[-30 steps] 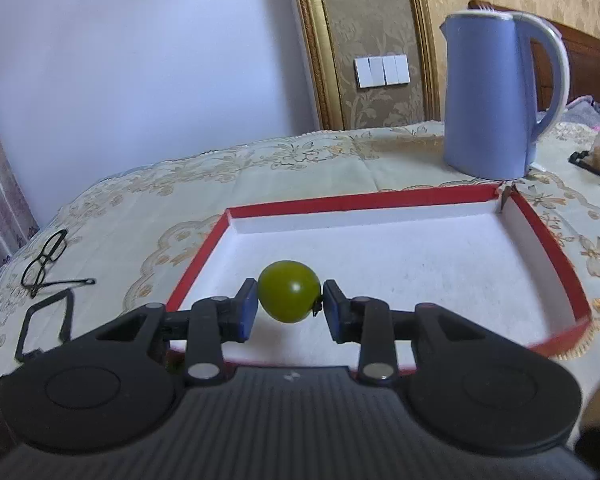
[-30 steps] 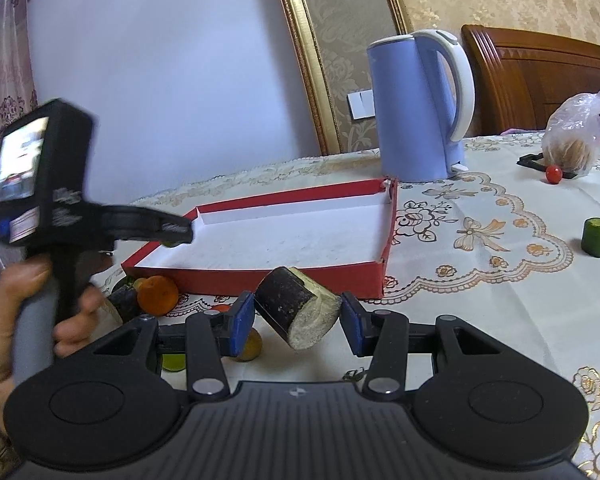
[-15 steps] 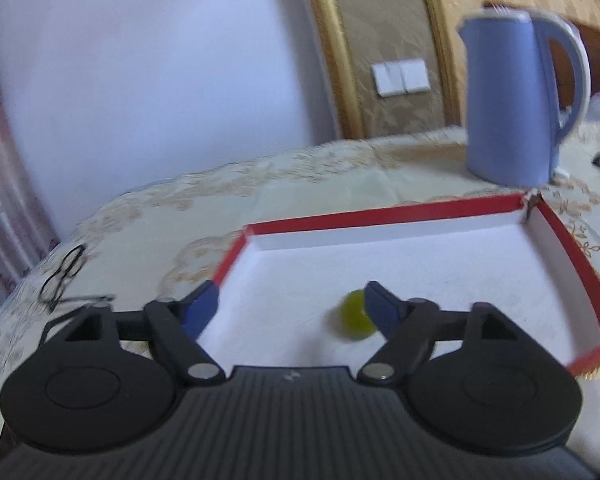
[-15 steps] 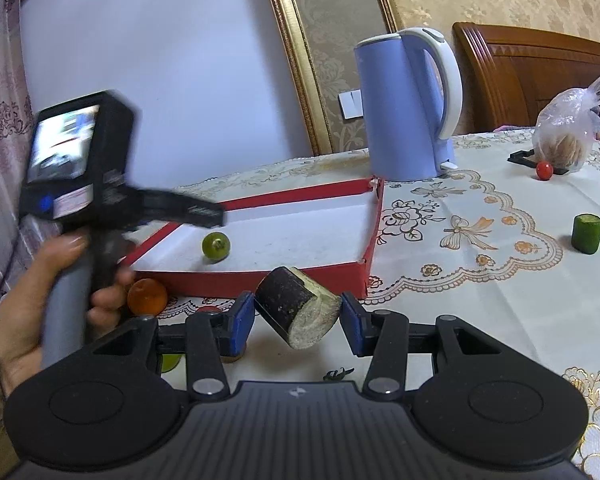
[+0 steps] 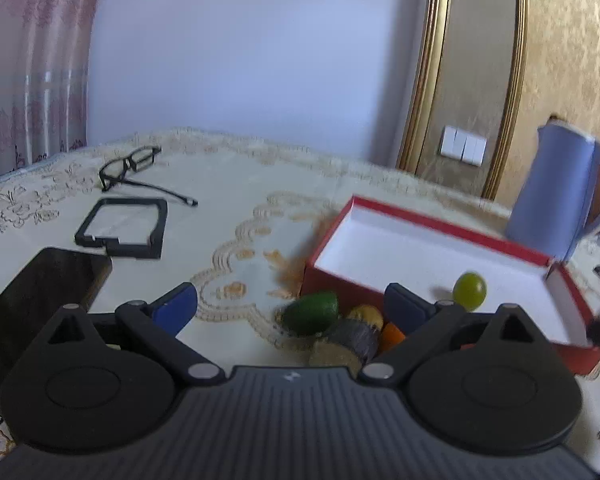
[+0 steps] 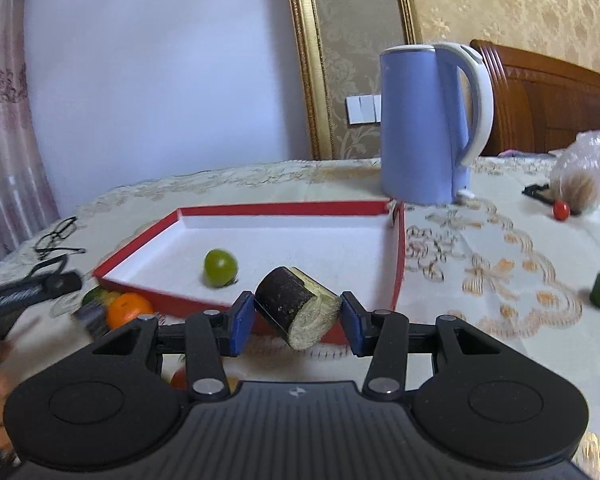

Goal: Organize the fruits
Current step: 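Lower the eggplant slice into the red box and open the right gripper, then grasp the small brown round fruit with the right gripper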

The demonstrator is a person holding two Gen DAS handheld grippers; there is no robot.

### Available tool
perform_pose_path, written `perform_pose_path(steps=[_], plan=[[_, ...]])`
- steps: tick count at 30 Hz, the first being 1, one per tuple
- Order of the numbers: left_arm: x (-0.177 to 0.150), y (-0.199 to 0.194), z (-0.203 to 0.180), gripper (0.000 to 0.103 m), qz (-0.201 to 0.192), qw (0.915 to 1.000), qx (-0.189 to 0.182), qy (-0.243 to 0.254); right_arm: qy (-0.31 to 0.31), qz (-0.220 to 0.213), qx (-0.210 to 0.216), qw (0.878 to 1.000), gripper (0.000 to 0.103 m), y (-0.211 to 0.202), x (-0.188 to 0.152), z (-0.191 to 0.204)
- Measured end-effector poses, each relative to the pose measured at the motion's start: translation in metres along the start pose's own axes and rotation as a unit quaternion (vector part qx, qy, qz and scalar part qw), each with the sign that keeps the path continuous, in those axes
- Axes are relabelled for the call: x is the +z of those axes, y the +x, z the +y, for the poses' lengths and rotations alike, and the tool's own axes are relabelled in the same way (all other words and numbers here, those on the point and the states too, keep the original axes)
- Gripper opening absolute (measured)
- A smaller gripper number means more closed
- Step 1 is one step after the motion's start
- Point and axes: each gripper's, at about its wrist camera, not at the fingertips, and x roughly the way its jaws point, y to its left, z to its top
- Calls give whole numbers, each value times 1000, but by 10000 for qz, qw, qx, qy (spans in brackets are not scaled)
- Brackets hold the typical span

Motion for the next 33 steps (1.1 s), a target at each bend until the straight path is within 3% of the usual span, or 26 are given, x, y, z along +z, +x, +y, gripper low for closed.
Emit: perform_pose_path(steps=[6, 11, 17, 22, 25, 29, 33], plan=[[-1, 6, 4, 99, 84, 9996, 221, -157, 283, 70, -266, 9992, 46, 55, 27, -4], [0, 10, 4, 99, 167, 9995, 220, -129, 270, 317, -870, 9953, 50, 88, 40, -9], [-2, 2, -4, 99, -30, 9995, 295, 67, 62, 114, 84, 9999, 50, 14, 14, -11], [-2, 3, -5, 99, 39, 9997, 223, 58, -327, 50, 419, 9986, 50, -27, -20, -4], [-2, 0, -4, 99, 11, 10000, 12, 48, -883, 34, 536, 9947, 50, -30, -29, 9], [-3, 0, -3, 102, -11, 9998, 178, -14, -1361, 238, 693, 9880, 50, -22, -33, 21], [-3, 1, -2, 103, 48, 9999, 91, -42, -1539, 555, 825, 9831, 50, -6, -36, 27]])
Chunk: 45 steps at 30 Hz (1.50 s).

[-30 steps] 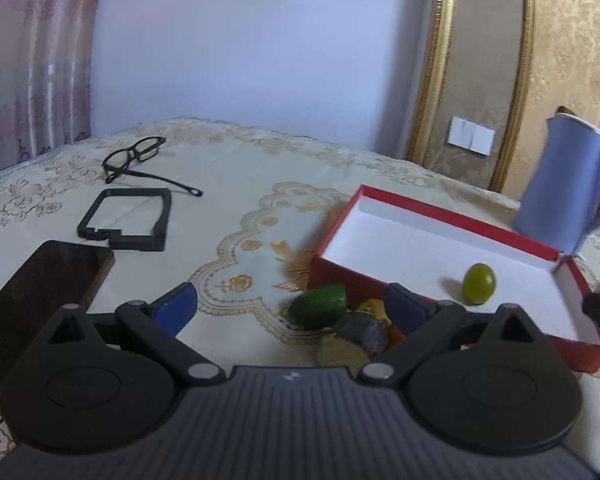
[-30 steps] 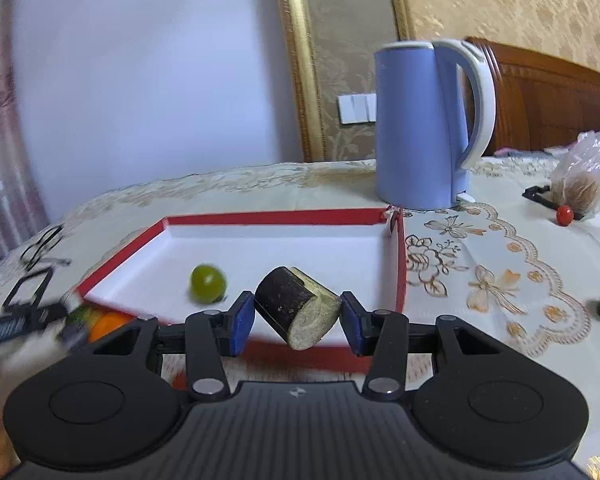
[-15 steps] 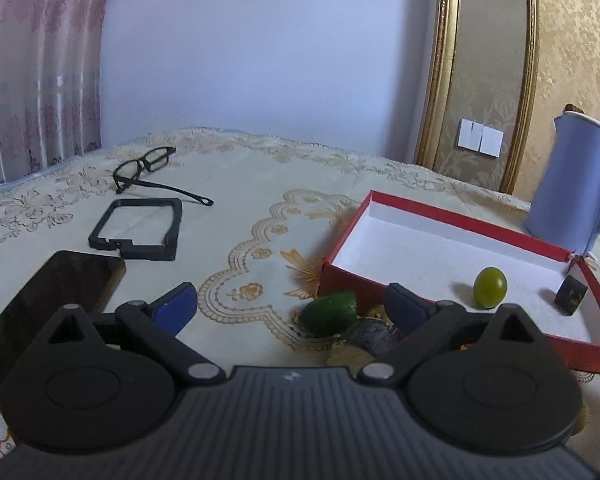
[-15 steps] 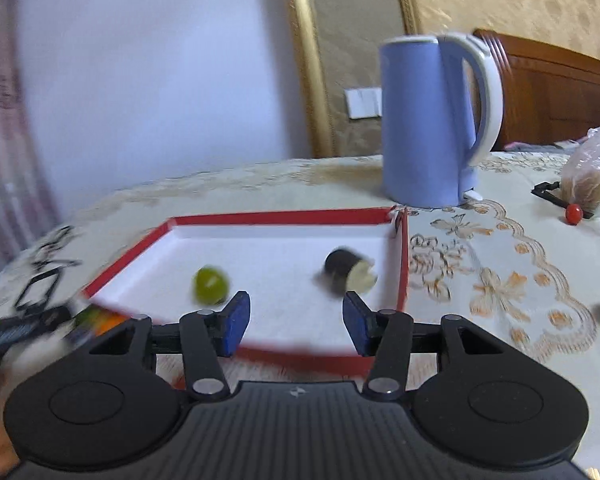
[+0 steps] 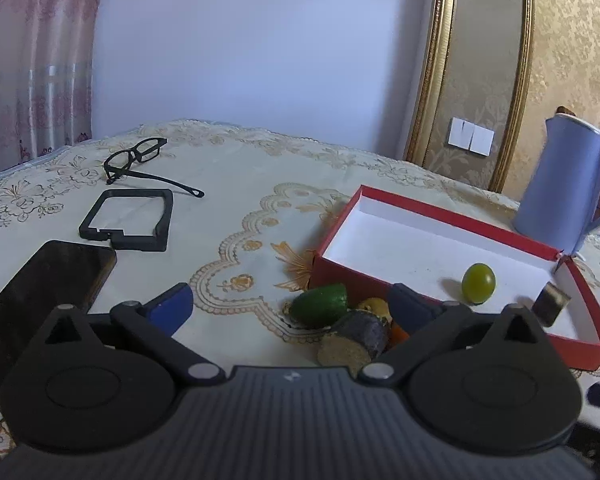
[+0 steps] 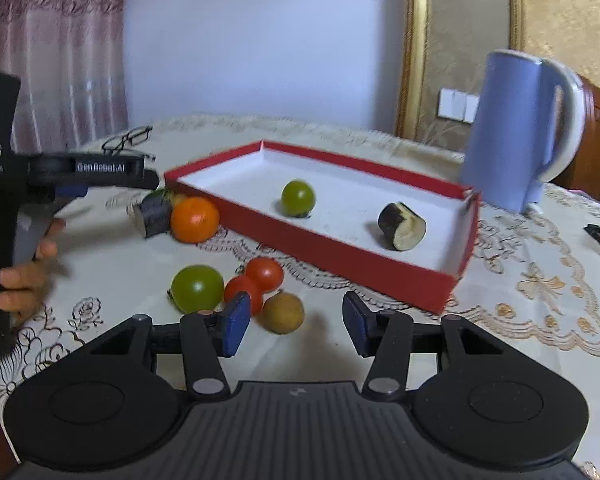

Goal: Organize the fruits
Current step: 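Grasp the small brown round fruit with the right gripper, then grasp a second green tomato with the left gripper while the right gripper holds the brown fruit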

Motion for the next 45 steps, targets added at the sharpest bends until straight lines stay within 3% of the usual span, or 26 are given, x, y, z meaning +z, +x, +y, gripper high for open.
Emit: perform_pose_path(steps=[5, 11, 13, 16, 20, 23, 26, 29, 31, 32, 34, 36, 45], plan=[[0, -1, 1, 103, -21, 10000, -44, -20, 3, 301, 117, 9995, 42, 16, -2, 0], [-1, -8, 2, 103, -52, 9999, -97, 5, 30, 309, 230, 9993, 24, 17, -1, -2], [-5, -19, 3, 101, -18, 9987, -511, 38, 32, 253, 121, 9996, 24, 15, -1, -2], [-17, -41, -7, 100, 19, 9897, -1278, 639, 208, 67, 48, 9997, 24, 1, -5, -4], [-40, -68, -34, 94, -232, 9670, -1754, 1836, 550, -177, -78, 9983, 24, -20, -15, -13], [-52, -78, -54, 93, -469, 9505, -1877, 2430, 729, -209, -117, 9971, 24, -26, -21, -19], [-56, -74, -67, 88, -423, 9392, -1980, 2774, 875, -191, -83, 9960, 24, -24, -25, -23], [-57, -65, -75, 77, -166, 9324, -2110, 2929, 948, -149, -84, 9953, 24, -20, -28, -26], [-58, -60, -79, 65, -10, 9286, -2194, 2995, 989, -166, -63, 9949, 24, -20, -29, -27], [-58, -58, -81, 61, 66, 9274, -2227, 3005, 1010, -182, -47, 9947, 24, -21, -30, -28], [-57, -52, -83, 41, 279, 9255, -2316, 2983, 1053, -183, -36, 9943, 24, -21, -31, -29], [-57, -45, -84, 32, 526, 9242, -2393, 2930, 1088, -193, -18, 9939, 24, -22, -31, -30], [-50, -42, -73, 30, 663, 9323, -2508, 2522, 1142, -223, -19, 9932, 24, -22, -32, -31]])
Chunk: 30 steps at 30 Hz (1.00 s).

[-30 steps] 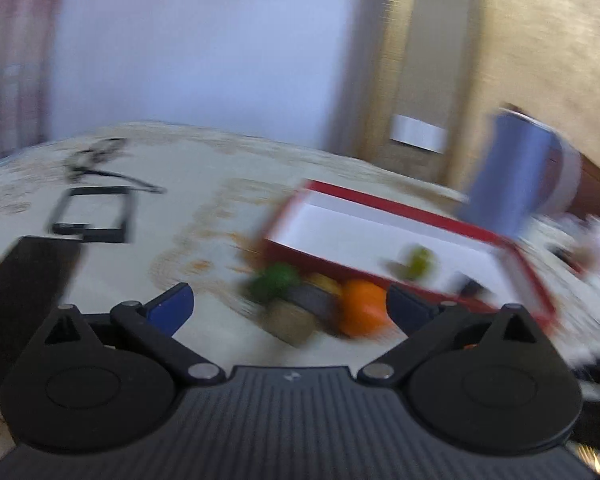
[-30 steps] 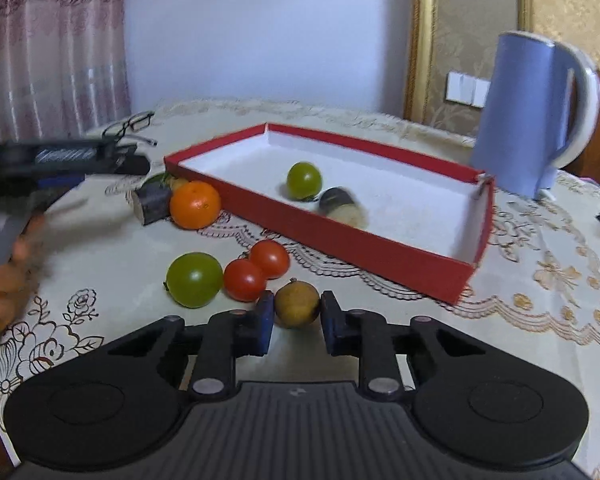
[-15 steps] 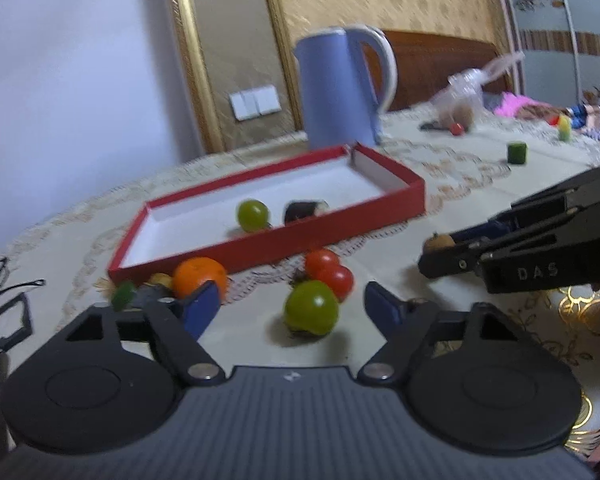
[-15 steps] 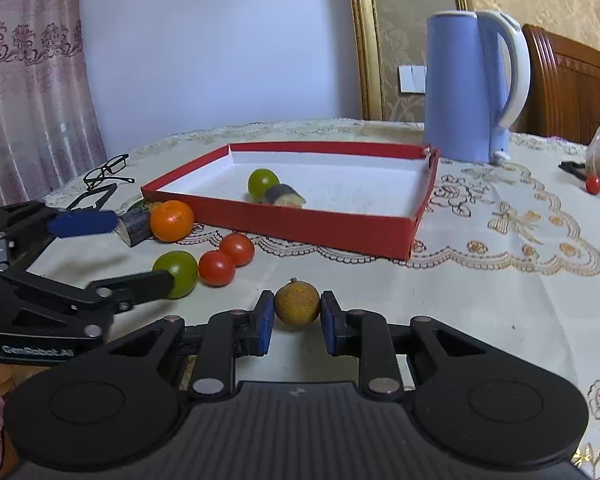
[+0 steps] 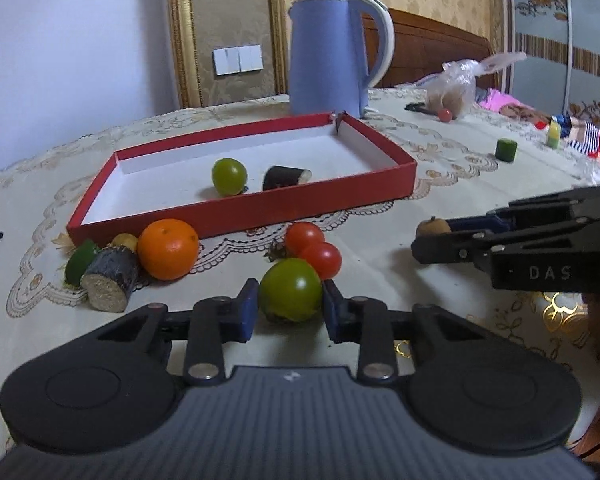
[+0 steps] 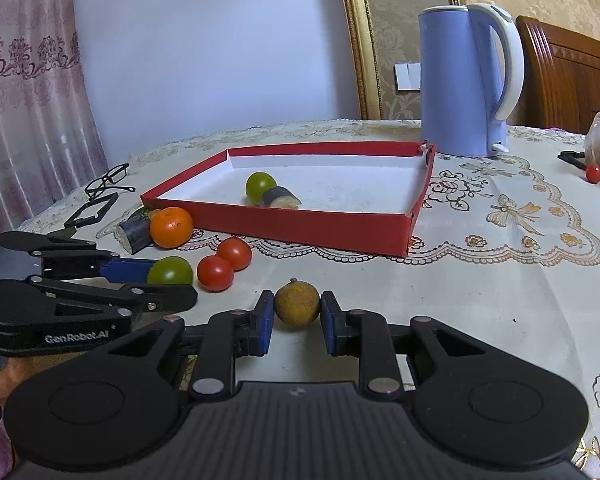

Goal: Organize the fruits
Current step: 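Grasp a second green tomato with the left gripper while the right gripper holds the brown fruit, then carry the green tomato into the red box and open the left gripper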

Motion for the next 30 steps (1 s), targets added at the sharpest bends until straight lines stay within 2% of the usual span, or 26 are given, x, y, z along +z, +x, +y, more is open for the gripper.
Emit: perform_pose_path(steps=[10, 15, 21, 30], plan=[[23, -15, 18, 30, -418, 9958, 688, -435, 8, -29, -6, 10000, 24, -1, 0, 0], [40, -6, 36, 30, -309, 9898, 1096, -852, 13, -57, -25, 10000, 24, -1, -1, 0], [47, 8, 50, 30, -171, 9815, 1556, -1105, 13, -140, -104, 9998, 24, -5, 0, 5], [55, 25, 56, 30, -15, 9777, 1769, -1129, -103, -519, 2, 9986, 24, -29, 9, 24]])
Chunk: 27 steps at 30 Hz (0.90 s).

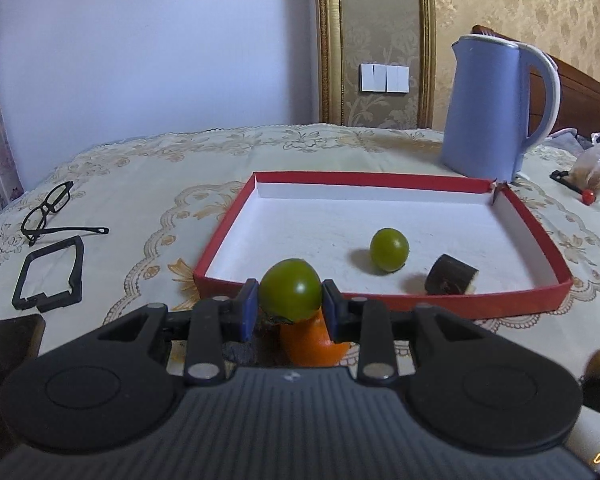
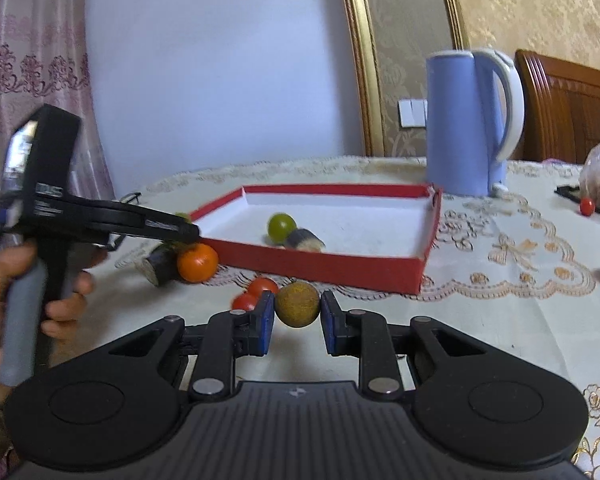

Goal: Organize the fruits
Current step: 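Carry the green tomato into the red box and open the left gripper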

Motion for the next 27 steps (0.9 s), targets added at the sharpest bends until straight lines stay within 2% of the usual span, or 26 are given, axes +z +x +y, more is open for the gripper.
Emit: perform_pose_path(steps=[12, 27], plan=[[19, 30, -14, 30, 159, 9993, 313, 150, -63, -153, 106, 9998, 24, -12, 2, 4], [38, 62, -29, 30, 384, 9977, 516, 223, 13, -182, 89, 9998, 24, -17, -1, -2]])
